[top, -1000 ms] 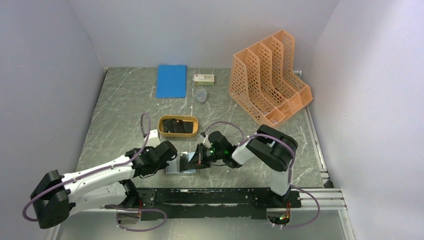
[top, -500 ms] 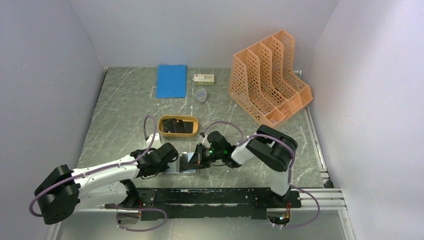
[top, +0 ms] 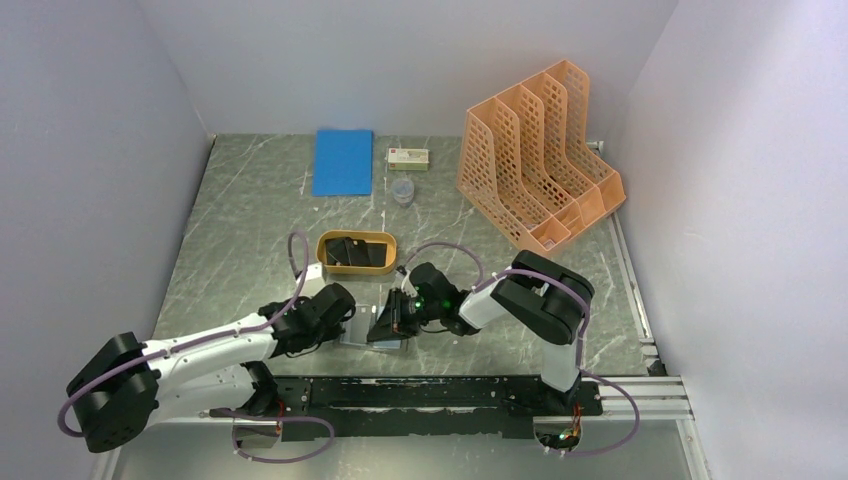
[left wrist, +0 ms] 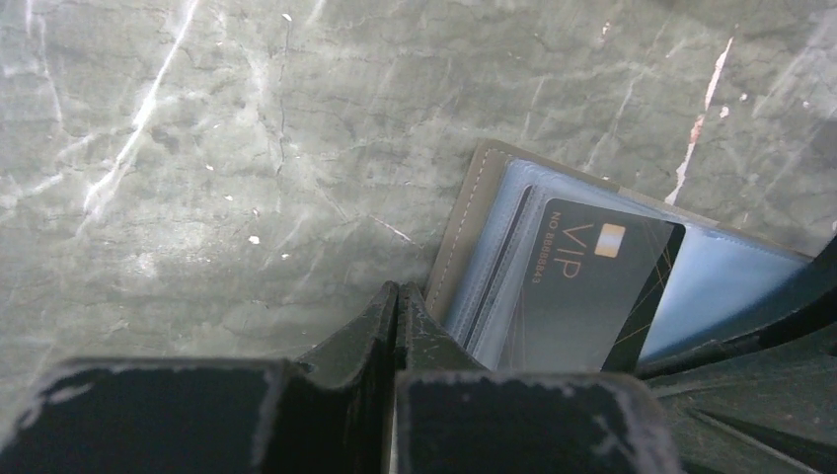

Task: Put the credit cards into the card holder
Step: Insert the credit card into the card holder.

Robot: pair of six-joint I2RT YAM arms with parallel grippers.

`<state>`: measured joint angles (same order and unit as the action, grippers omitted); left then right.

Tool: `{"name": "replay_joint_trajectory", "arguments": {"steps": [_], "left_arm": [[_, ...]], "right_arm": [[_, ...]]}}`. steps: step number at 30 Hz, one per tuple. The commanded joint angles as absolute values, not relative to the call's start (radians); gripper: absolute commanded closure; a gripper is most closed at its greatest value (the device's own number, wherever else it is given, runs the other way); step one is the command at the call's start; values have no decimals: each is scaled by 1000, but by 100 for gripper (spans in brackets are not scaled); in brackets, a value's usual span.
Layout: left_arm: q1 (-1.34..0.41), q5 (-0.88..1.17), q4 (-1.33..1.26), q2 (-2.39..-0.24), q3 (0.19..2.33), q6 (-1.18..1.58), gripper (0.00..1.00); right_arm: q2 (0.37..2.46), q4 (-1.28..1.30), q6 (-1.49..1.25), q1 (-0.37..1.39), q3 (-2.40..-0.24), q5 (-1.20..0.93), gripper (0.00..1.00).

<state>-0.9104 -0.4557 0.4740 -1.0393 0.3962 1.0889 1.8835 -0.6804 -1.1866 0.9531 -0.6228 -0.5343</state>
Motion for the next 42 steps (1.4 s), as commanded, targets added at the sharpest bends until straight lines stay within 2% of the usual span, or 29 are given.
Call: {"name": "replay_joint_trajectory", "arguments": {"steps": [1, 3, 5, 12, 21, 31, 35, 42], "left_arm": [[-909, -325, 447, -1048, 344, 1112, 94], [-909, -313, 434, -1045, 335, 1112, 95], [-909, -302, 420, -1044, 327, 1112, 95], [-910, -261, 368, -1053, 314, 1103, 95], [-913, -222, 320, -1029, 291, 1104, 95], [-913, -309, 436, -952, 303, 1127, 95], [-912, -324, 450, -947, 319, 1119, 95], [-912, -325, 464, -945, 358, 1099, 94]], "right_arm": [[1862, -634, -1163, 968, -635, -499, 76], [1849, -624, -1162, 969, -635, -483, 65], [1838, -610, -1160, 969, -639, -474, 61], [1824, -550, -1146, 982, -674, -456, 59], [1822, -334, -1074, 1003, -790, -394, 57], [1710, 7, -917, 1006, -888, -237, 38], [1657, 133, -854, 1001, -917, -175, 27], [1491, 312, -758, 999, -928, 37, 27]]}}
